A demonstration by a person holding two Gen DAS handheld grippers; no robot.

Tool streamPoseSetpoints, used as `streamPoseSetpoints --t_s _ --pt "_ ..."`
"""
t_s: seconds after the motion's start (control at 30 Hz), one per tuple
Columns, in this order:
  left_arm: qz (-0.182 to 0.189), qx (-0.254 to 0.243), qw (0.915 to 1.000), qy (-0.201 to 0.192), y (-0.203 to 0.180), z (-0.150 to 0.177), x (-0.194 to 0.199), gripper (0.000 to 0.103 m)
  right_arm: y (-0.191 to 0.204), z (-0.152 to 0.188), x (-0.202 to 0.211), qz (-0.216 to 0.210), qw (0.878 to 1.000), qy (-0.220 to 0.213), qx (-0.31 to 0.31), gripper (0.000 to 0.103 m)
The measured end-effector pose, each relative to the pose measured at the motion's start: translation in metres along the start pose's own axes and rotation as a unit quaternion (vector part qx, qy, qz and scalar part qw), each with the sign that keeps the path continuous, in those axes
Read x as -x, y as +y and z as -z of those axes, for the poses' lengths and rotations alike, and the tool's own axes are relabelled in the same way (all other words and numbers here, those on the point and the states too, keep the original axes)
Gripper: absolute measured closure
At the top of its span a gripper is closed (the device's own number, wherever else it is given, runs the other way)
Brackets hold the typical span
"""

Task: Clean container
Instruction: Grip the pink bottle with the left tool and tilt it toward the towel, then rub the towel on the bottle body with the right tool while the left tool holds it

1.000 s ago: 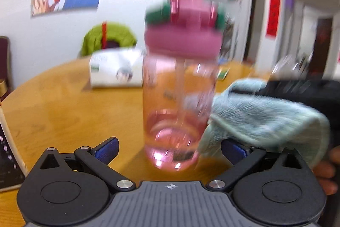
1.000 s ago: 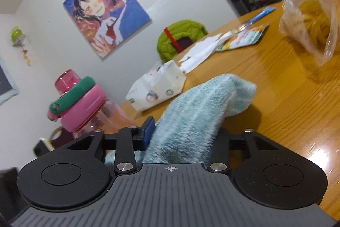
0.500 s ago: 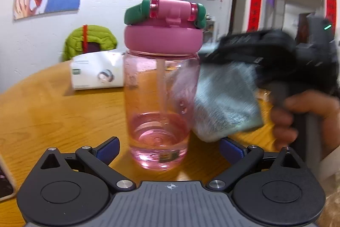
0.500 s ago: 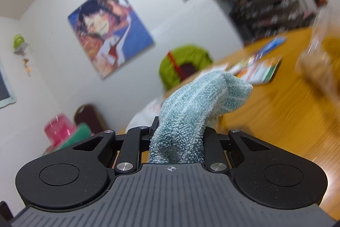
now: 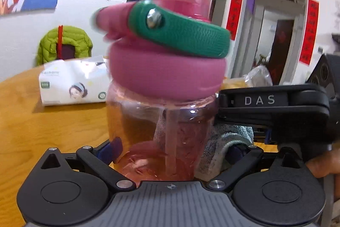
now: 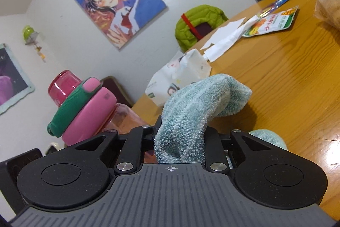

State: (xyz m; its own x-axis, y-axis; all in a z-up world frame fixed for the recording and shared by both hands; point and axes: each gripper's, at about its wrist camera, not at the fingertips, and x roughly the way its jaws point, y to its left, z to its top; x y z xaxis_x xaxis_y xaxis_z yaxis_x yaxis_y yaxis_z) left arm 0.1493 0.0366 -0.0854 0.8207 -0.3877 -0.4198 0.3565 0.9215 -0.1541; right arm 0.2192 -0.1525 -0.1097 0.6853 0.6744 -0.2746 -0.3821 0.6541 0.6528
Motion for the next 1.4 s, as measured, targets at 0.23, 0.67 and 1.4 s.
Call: streamPoseSetpoints --t_s 0.23,0.67,1.4 --pt "-0.022 0.018 0.9994 -0.019 0.008 0.006 0.016 0.002 -0.002 -0.008 0.009 0.045 0.999 -0.006 0.024 0.072" --pt "-0.029 0.009 0.9995 -0.01 0.005 0.012 0.021 0.005 -0.014 -0.007 0.033 0.108 0.994 -0.022 0.005 0.059" --pt "-0.019 0.011 0.9998 -0.004 0.008 0.012 0.015 0.027 -0.062 0.006 0.014 -0.117 0.962 0.027 -0.247 0.085"
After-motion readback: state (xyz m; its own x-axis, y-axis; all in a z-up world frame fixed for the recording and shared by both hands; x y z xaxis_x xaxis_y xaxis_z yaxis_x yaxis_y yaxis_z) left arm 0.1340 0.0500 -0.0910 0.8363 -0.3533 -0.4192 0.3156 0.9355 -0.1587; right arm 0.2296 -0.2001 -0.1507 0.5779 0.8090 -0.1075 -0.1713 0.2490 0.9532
